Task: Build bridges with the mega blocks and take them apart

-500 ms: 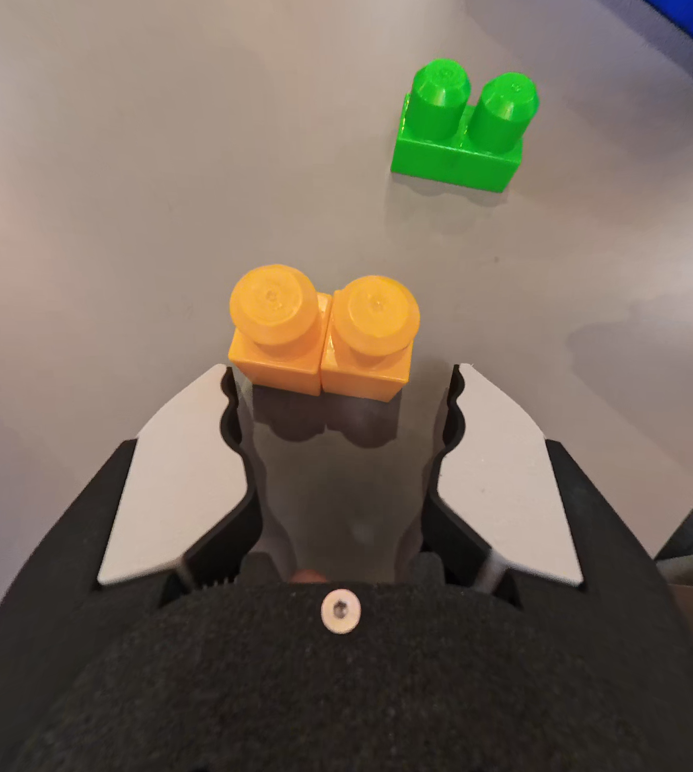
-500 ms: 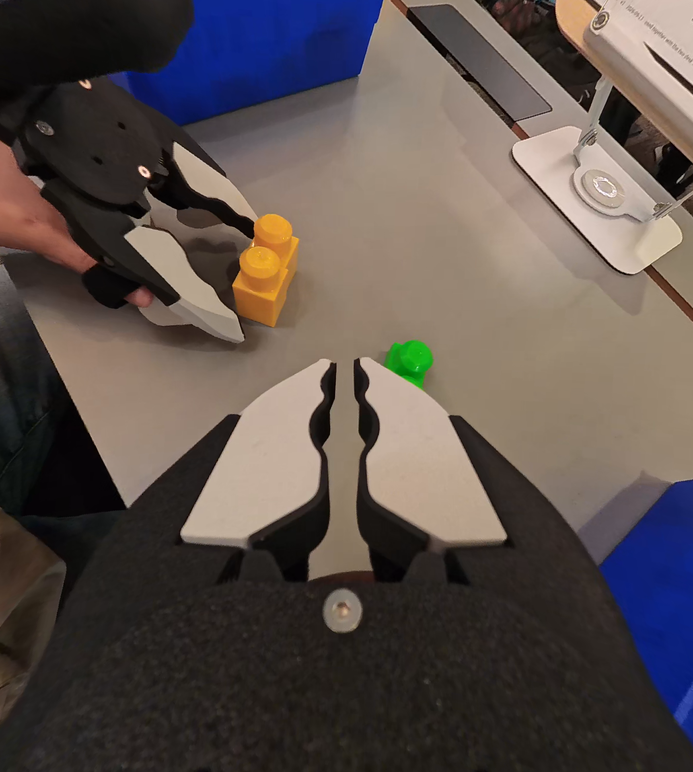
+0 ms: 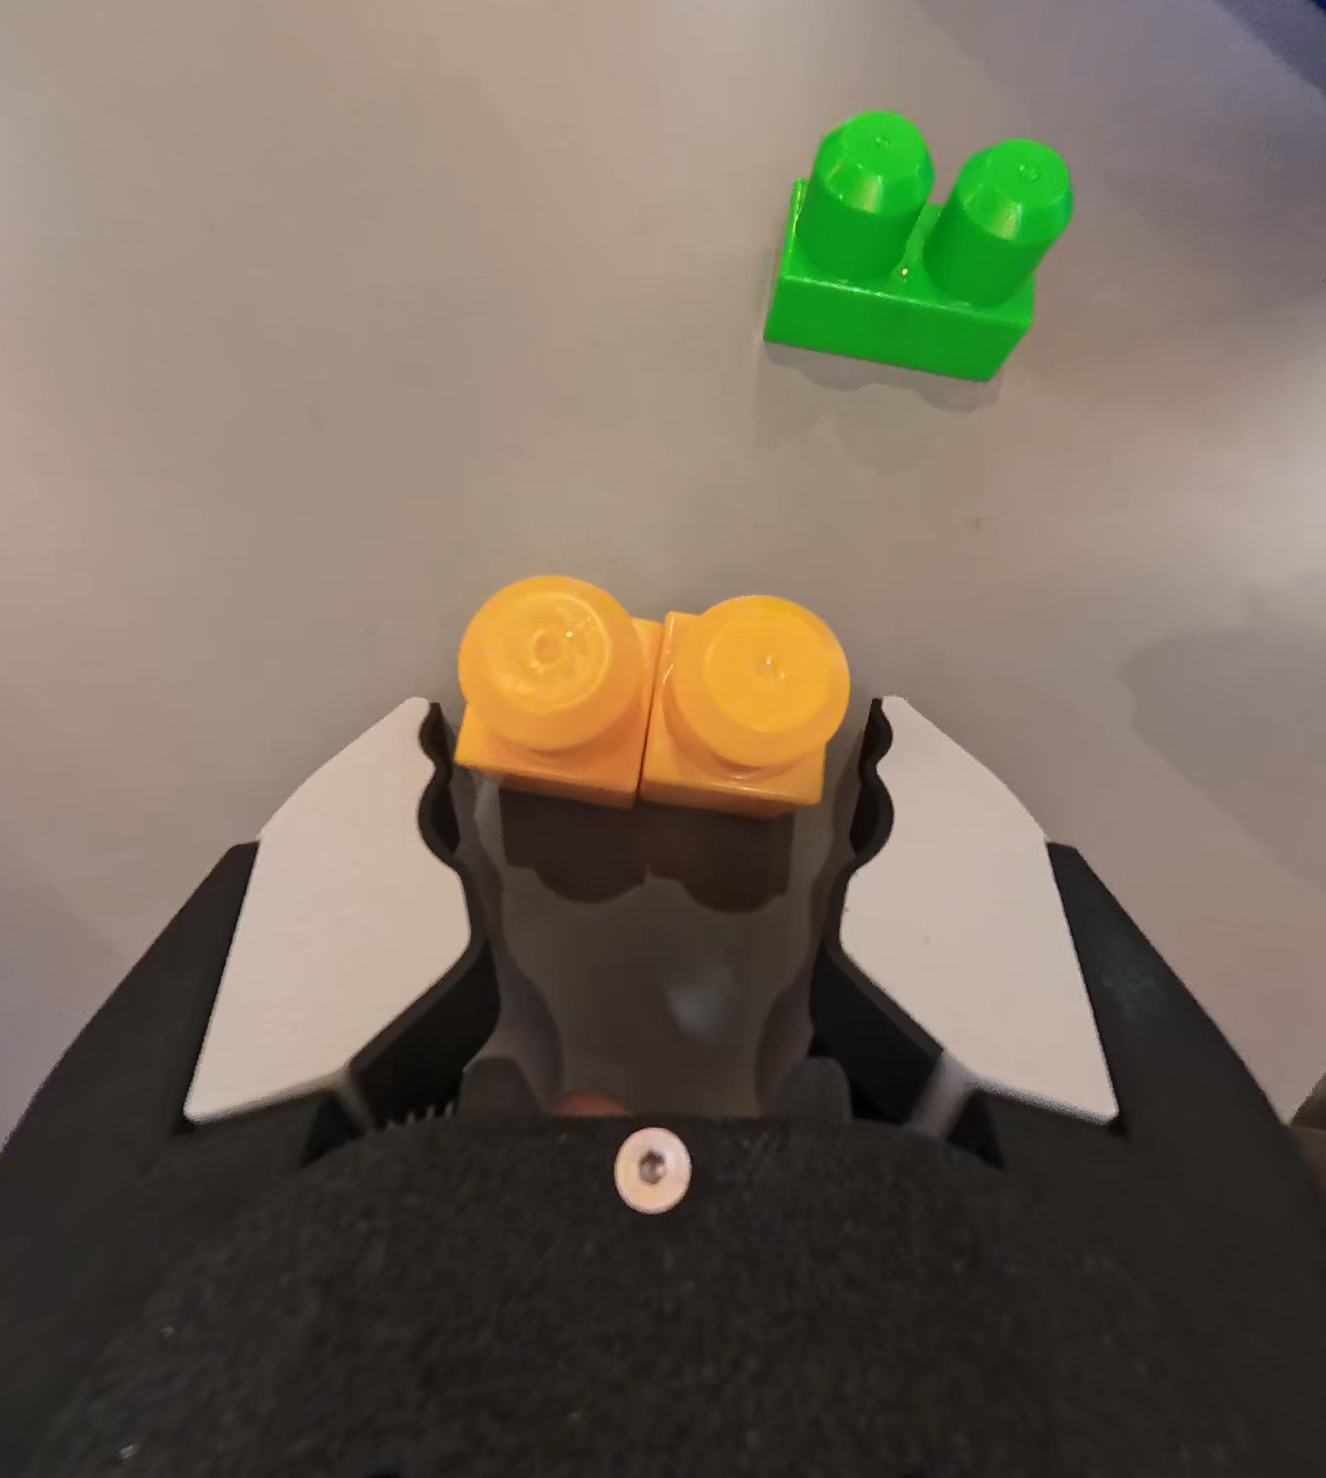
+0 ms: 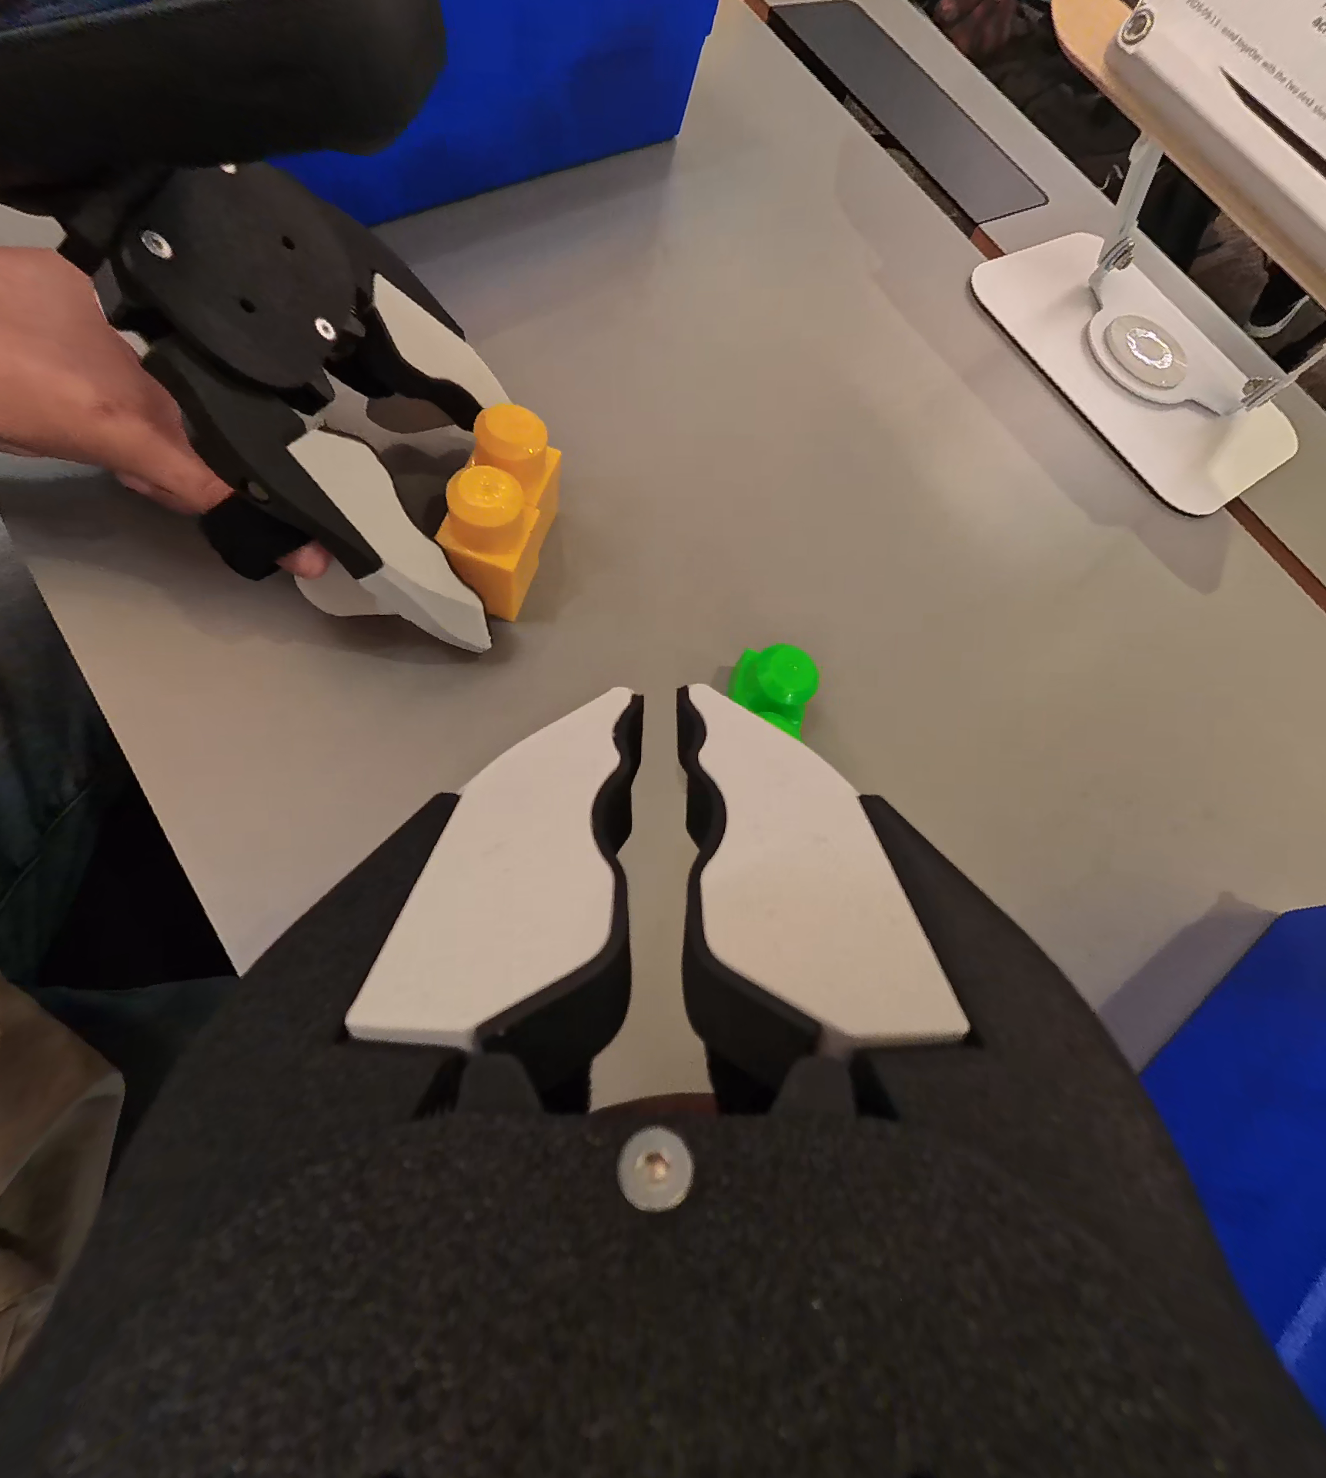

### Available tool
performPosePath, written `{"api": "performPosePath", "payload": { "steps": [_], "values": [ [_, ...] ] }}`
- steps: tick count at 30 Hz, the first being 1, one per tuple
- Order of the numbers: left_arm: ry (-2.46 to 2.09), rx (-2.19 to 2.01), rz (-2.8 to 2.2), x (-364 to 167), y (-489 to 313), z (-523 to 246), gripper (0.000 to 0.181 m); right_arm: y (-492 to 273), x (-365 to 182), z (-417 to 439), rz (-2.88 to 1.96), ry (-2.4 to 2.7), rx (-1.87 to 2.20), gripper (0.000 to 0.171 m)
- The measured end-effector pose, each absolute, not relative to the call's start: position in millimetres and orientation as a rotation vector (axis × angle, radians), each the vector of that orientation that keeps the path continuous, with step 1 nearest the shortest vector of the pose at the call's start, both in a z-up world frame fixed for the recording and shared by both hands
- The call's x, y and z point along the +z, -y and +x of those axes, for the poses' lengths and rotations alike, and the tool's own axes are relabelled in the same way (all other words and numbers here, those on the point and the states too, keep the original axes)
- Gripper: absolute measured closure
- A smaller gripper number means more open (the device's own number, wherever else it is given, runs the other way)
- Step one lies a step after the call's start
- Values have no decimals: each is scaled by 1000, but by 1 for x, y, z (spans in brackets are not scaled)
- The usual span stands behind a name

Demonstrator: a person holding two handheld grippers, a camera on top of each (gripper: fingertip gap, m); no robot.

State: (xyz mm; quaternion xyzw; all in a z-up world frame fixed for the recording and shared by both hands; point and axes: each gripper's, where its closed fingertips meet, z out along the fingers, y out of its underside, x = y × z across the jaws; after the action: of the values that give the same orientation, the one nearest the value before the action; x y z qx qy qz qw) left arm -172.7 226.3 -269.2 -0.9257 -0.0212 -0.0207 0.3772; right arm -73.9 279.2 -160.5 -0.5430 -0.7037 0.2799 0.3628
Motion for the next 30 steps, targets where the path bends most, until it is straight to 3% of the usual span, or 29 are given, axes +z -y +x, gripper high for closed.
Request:
{"api": "performPosePath", "payload": {
  "steps": [30],
  "values": [
    [23,-53,-2377,-271,-233,-172,92,-279,-160,-74,-1397,1813,719,163]
  ]
}}
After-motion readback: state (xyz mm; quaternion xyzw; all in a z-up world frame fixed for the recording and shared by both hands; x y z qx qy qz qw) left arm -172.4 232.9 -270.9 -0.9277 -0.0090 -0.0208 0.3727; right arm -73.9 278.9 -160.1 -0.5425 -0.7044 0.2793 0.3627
